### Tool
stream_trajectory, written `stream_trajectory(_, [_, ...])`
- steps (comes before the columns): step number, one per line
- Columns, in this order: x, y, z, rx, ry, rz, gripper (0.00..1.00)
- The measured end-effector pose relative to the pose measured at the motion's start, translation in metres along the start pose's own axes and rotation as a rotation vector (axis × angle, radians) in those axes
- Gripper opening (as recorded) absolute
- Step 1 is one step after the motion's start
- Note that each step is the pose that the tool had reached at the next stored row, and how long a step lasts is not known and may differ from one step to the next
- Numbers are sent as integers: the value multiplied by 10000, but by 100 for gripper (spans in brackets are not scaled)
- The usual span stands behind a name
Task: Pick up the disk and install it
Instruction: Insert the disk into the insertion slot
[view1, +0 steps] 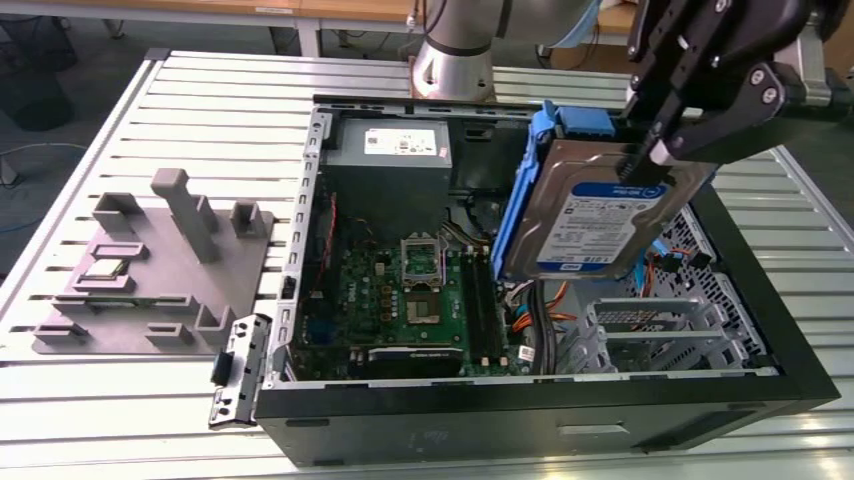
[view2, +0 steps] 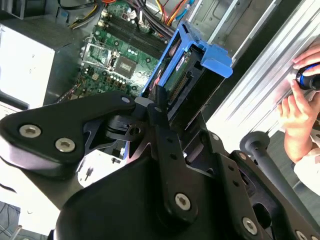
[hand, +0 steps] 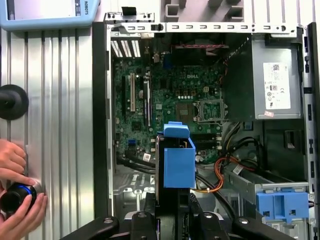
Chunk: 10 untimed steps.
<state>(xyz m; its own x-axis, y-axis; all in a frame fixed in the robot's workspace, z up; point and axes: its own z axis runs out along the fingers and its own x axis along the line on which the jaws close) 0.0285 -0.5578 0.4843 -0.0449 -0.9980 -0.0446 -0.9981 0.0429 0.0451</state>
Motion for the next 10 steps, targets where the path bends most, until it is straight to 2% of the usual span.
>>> stream_trajectory(7, [98,-70,-4,0,1,1,35])
stream_trajectory(10, [119,-87,-2,0,0,5,35])
